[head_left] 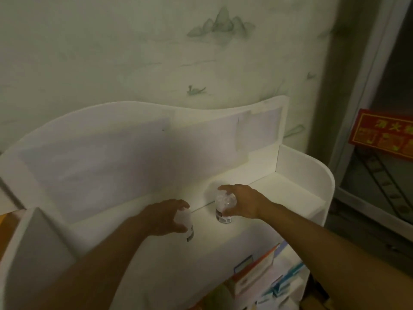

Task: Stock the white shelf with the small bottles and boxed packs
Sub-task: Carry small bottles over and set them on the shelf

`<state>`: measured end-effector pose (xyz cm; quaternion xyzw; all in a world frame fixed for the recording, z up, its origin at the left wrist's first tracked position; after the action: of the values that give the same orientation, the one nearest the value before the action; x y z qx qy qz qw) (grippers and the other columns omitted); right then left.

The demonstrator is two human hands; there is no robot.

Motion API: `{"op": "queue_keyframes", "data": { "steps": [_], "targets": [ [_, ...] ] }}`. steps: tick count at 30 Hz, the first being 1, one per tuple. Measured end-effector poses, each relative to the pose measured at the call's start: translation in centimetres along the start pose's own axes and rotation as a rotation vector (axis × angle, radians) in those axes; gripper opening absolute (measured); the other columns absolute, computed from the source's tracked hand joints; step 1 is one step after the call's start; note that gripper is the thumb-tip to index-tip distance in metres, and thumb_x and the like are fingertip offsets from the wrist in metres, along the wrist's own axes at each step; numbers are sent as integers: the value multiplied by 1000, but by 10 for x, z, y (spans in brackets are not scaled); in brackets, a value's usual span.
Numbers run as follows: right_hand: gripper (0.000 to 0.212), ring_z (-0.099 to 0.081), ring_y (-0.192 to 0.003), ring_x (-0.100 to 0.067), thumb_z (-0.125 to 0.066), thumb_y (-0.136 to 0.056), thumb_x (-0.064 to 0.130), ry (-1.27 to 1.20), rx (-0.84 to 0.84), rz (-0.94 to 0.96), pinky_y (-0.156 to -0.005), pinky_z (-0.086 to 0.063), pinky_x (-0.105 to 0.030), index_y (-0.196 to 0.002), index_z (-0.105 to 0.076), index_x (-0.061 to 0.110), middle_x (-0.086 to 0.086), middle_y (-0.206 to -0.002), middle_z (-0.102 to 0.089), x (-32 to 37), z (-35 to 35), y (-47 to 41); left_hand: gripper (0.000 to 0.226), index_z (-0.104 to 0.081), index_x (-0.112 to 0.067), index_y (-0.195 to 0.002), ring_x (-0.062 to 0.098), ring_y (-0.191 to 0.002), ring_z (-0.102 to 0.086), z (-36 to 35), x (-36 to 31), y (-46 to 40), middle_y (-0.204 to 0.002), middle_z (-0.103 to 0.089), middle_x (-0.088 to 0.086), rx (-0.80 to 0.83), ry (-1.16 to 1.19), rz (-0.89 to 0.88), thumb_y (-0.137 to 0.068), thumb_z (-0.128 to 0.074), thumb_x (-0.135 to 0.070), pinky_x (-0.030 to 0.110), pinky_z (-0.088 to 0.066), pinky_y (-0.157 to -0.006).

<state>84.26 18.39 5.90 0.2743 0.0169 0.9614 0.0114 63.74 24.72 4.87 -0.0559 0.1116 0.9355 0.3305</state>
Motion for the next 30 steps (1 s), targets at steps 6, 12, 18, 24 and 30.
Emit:
{"op": "queue_keyframes", "data": {
  "steps": [6,12,18,24,30],
  "targets": [
    [85,-48,-128,-25,-81,-75,36,-90,4,-80,-105,-40,-35,-147,-36,25,-4,-143,-49,-89,29,-4,69,-31,-39,-142,15,-124,-50,-7,-90,-33,-145,-41,-15,-44,-126,-52,-83,-62,-57,34,-44,-101],
    [92,-47,-129,-26,-82,-74,32,-127,5,-159,-108,-40,-37,-149,-30,21,-6,-143,-47,-158,34,-6,71,-29,-40,-143,16,-125,-50,-33,-127,-63,-147,-39,-14,-32,-107,-44,-82,-62,-58,35,-45,-102],
    [89,-49,-127,-24,-82,-73,31,-149,-61,-221,-108,-41,-37,-147,-34,21,-3,-142,-49,-206,43,-9,82,-33,-24,-147,17,-128,-47,-41,-128,-104,-148,-41,-5,-91,209,27,-79,-75,-40,33,-39,-107],
    [82,-49,-128,-22,-79,-74,42,-126,-141,-264,-109,-41,-38,-143,-38,28,2,-143,-49,-241,53,-14,69,-49,-28,-132,15,-112,-54,-48,-140,-147,-132,-53,-6,-227,373,35,-72,-81,-39,35,-48,-96],
    [81,-42,-135,-23,-68,-83,51,20,-199,-284,-115,-31,-39,-149,-27,30,0,-151,-40,-267,71,-19,71,-38,-30,-142,21,-124,-49,-50,-187,-198,-145,-44,-7,-210,118,-55,-81,-65,-55,36,-40,-105]
  ]
}}
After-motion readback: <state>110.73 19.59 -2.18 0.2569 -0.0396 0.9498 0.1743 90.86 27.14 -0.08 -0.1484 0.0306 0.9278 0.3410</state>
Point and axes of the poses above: each hand's wrist, its own y-axis away from the middle knuckle, its own z-axis out of the back of the hand, x = y × z, the point moved 8 cm from there along -y, towards the middle knuckle
